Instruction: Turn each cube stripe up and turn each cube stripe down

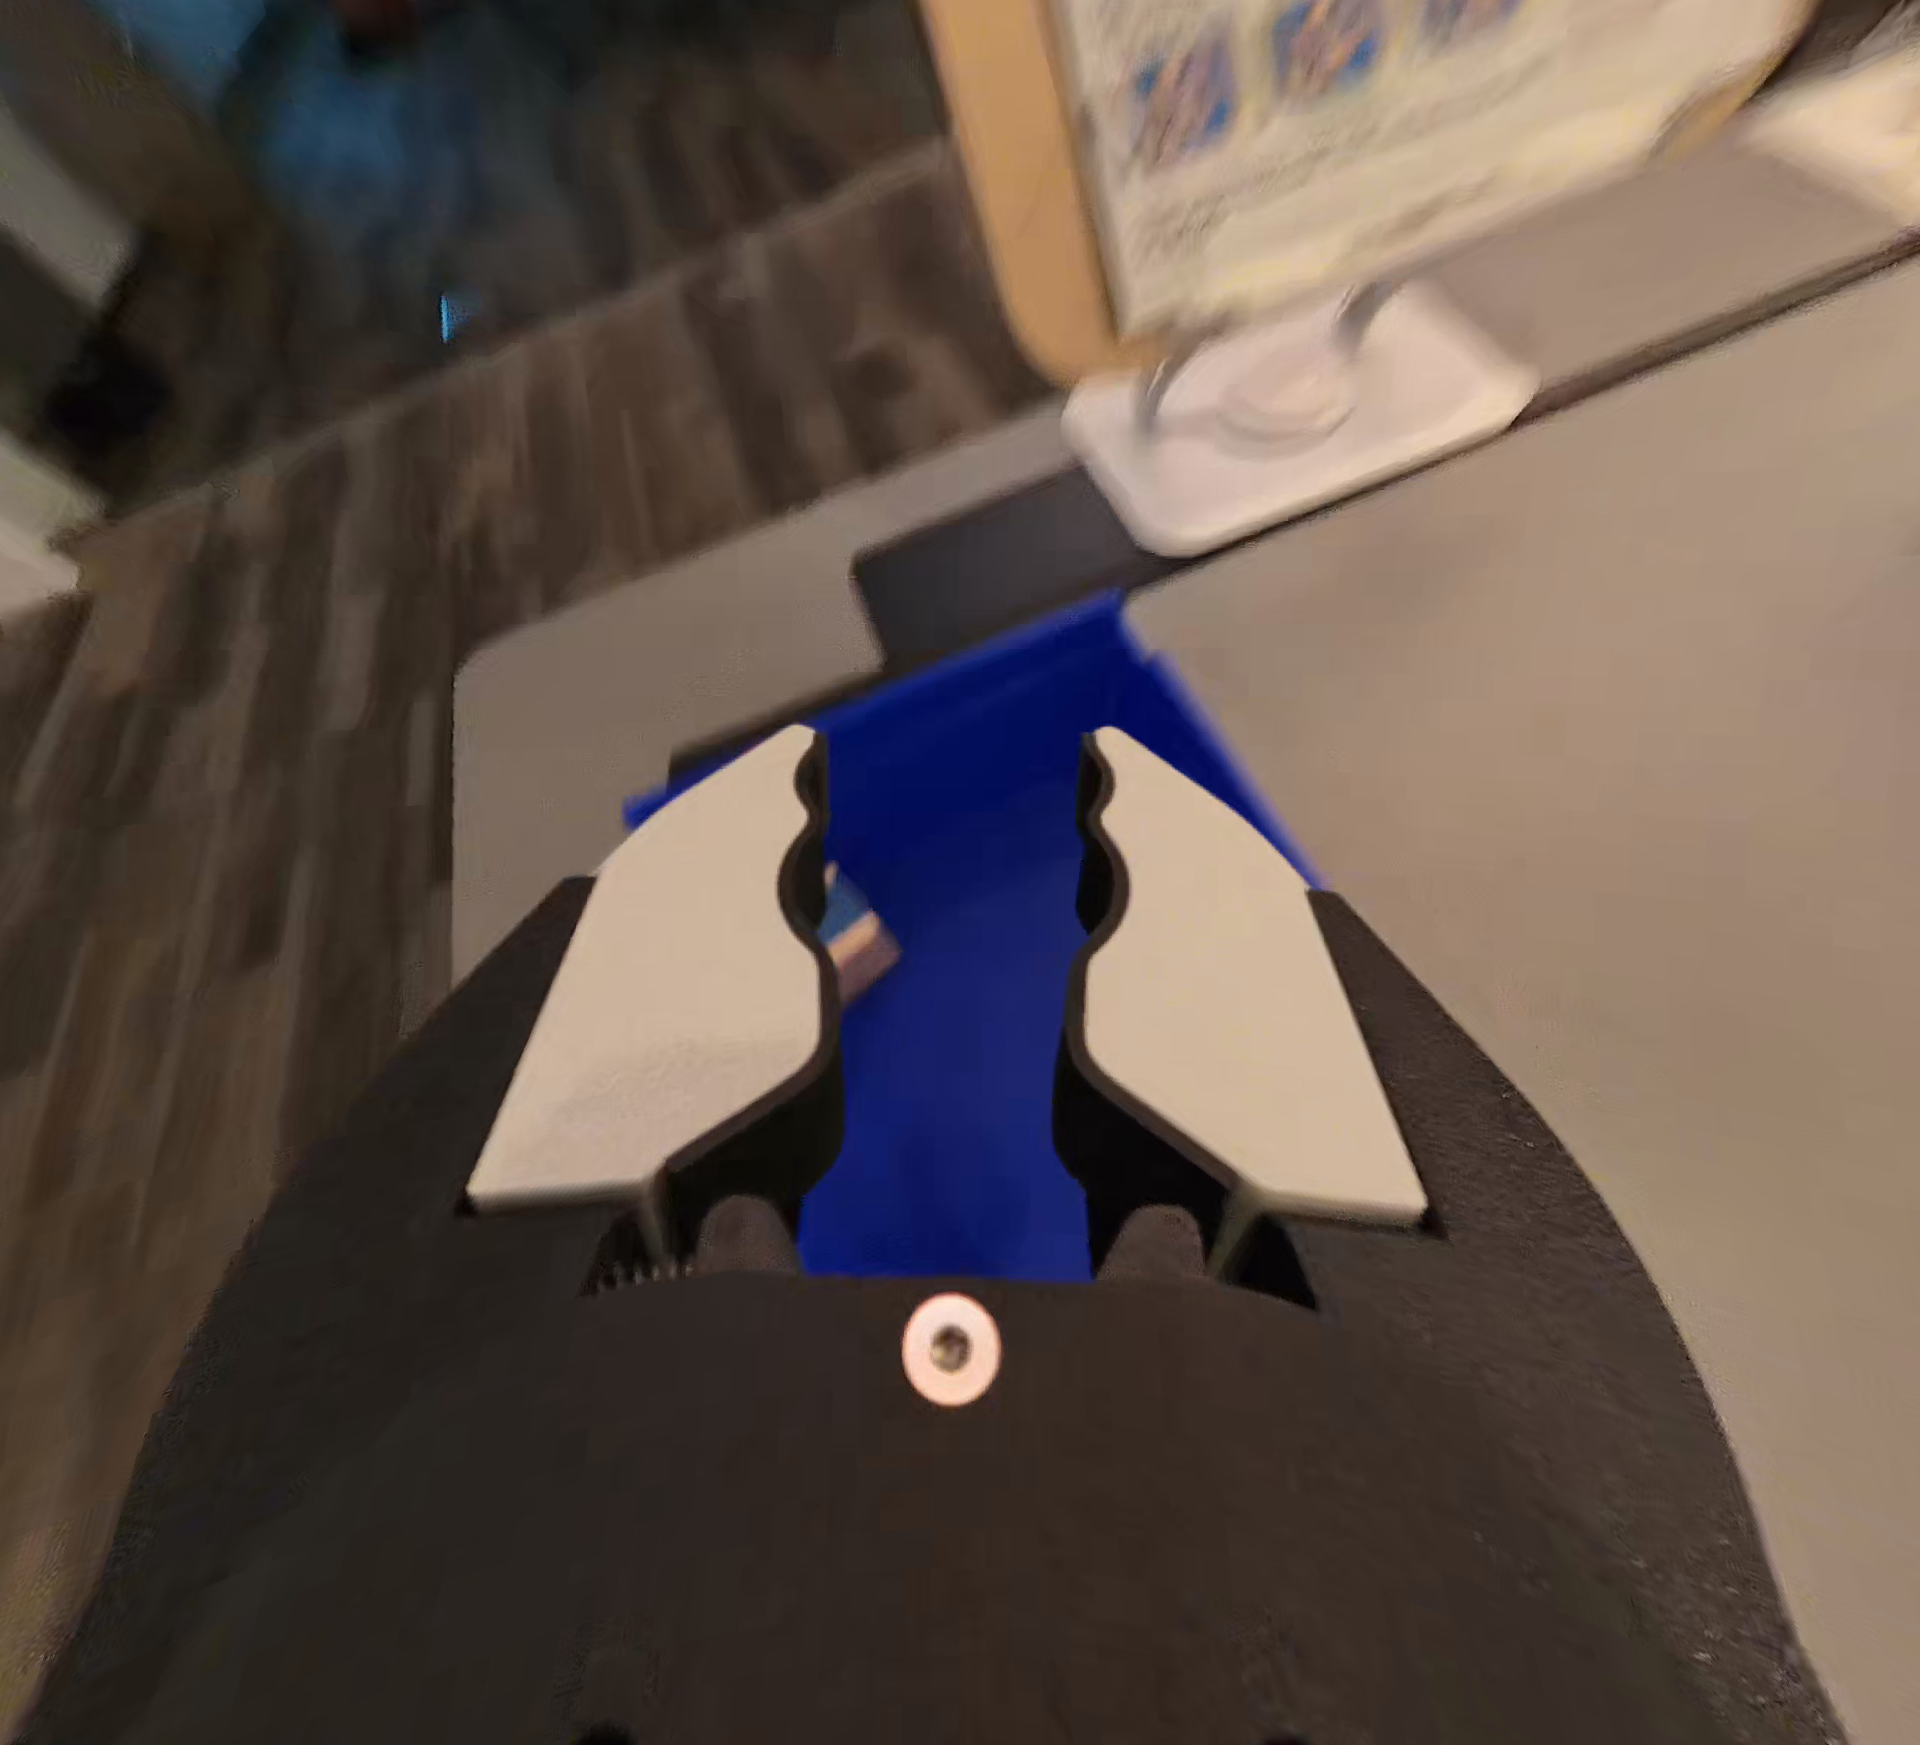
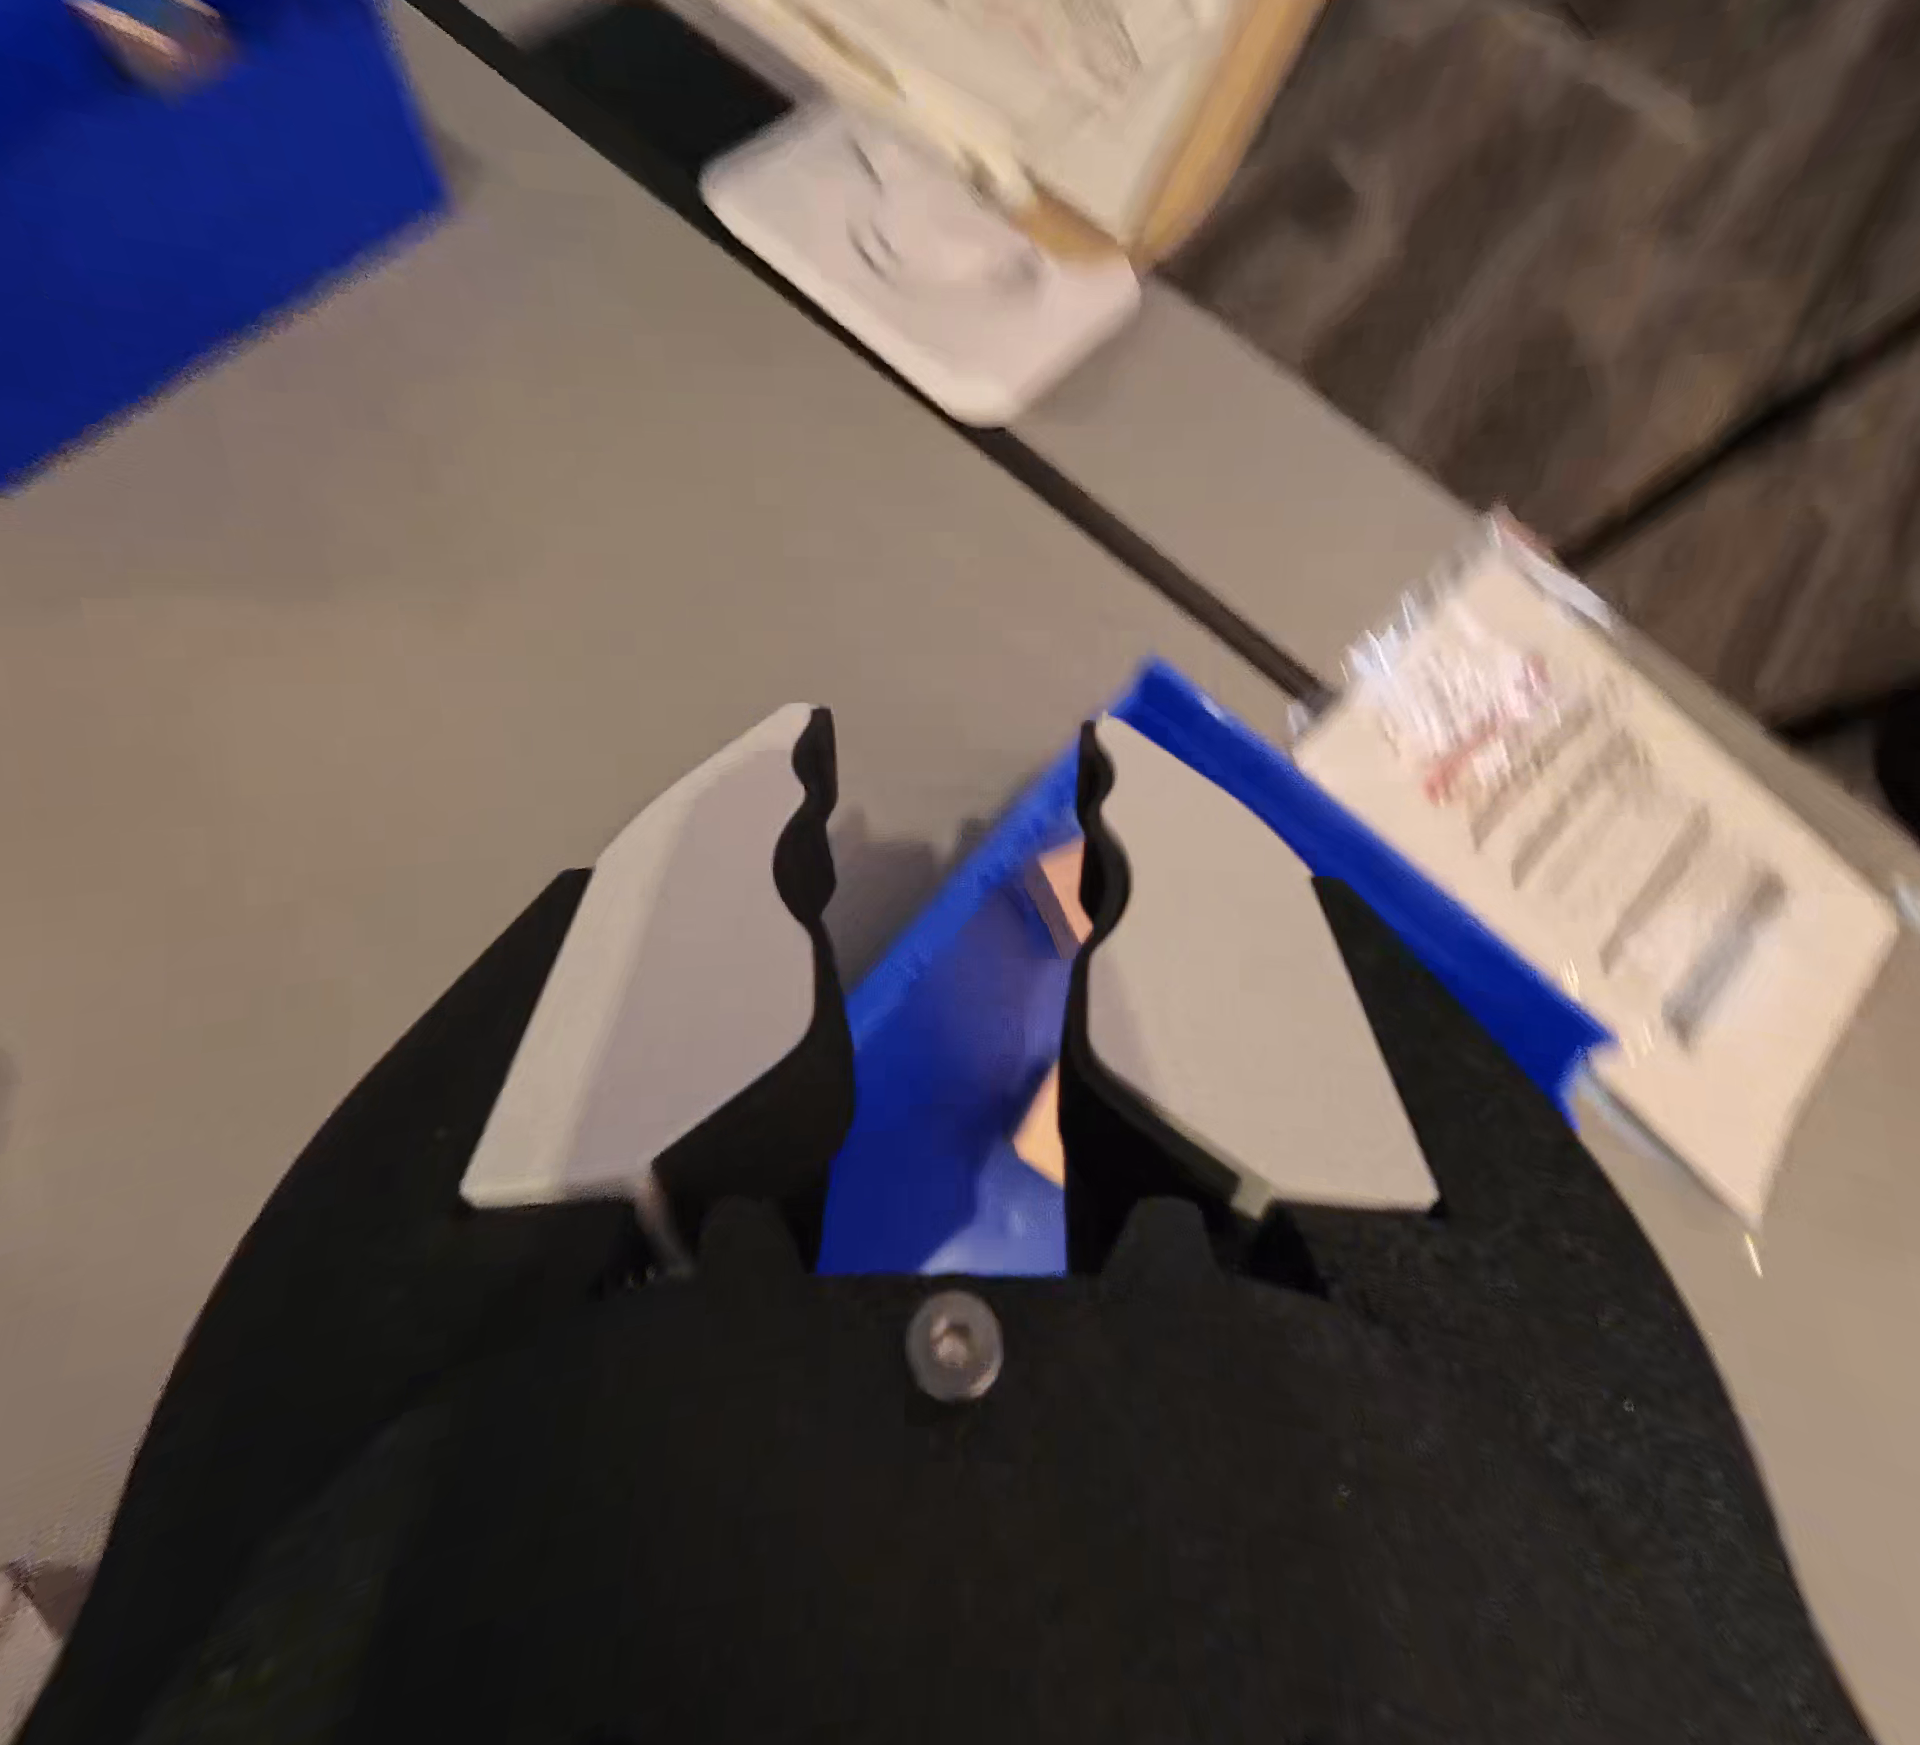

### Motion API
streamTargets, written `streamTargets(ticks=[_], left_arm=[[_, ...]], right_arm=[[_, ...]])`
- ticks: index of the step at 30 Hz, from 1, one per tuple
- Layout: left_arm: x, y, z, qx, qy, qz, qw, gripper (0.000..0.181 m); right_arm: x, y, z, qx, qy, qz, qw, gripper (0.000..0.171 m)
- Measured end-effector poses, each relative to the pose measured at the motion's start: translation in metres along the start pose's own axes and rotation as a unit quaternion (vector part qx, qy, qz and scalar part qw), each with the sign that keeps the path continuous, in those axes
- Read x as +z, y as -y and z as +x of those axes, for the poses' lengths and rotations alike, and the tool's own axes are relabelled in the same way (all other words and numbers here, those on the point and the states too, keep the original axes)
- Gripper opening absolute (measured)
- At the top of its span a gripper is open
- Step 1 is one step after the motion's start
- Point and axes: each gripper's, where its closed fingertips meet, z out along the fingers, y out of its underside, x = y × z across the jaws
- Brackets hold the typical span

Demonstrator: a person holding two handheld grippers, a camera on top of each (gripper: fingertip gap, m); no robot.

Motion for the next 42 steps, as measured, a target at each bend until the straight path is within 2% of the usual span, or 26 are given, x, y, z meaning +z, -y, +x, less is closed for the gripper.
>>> streamTargets(ticks=[2,4,7,9,12,14,22,30,34,42], left_arm=[[0.029,-0.039,-0.017,-0.02,0.023,-0.103,0.994,0.037],[0.055,-0.068,-0.03,-0.053,0.053,-0.173,0.982,0.029],[0.08,-0.093,-0.045,-0.064,0.11,-0.218,0.968,0.024],[0.09,-0.106,-0.043,-0.065,0.111,-0.245,0.961,0.033],[0.101,-0.116,-0.045,-0.078,0.121,-0.254,0.956,0.043],[0.105,-0.123,-0.054,-0.085,0.15,-0.262,0.95,0.062],[0.123,-0.159,-0.049,-0.139,0.128,-0.314,0.93,0.075],[0.138,-0.175,-0.051,-0.168,0.11,-0.335,0.921,0.06],[0.137,-0.178,-0.057,-0.144,0.13,-0.348,0.917,0.049],[0.132,-0.178,-0.051,-0.15,0.092,-0.361,0.916,0.048]], right_arm=[[-0.007,0.022,-0.023,-0.031,0.025,0.055,0.998,0.044],[-0.009,0.027,-0.032,-0.053,0.019,0.061,0.997,0.043],[-0.002,0.021,-0.04,-0.072,0.017,0.032,0.997,0.044],[0.004,0.019,-0.041,-0.077,0.016,0.019,0.997,0.044],[0.013,0.013,-0.043,-0.08,0.019,-0.006,0.997,0.044],[0.019,0.007,-0.045,-0.082,0.022,-0.028,0.996,0.044],[0.028,0.003,-0.057,-0.1,0.038,-0.05,0.993,0.043],[0.033,0.0,-0.061,-0.106,0.043,-0.063,0.991,0.043],[0.036,-0.004,-0.062,-0.113,0.042,-0.077,0.99,0.042],[0.047,-0.009,-0.067,-0.126,0.049,-0.096,0.986,0.042]])
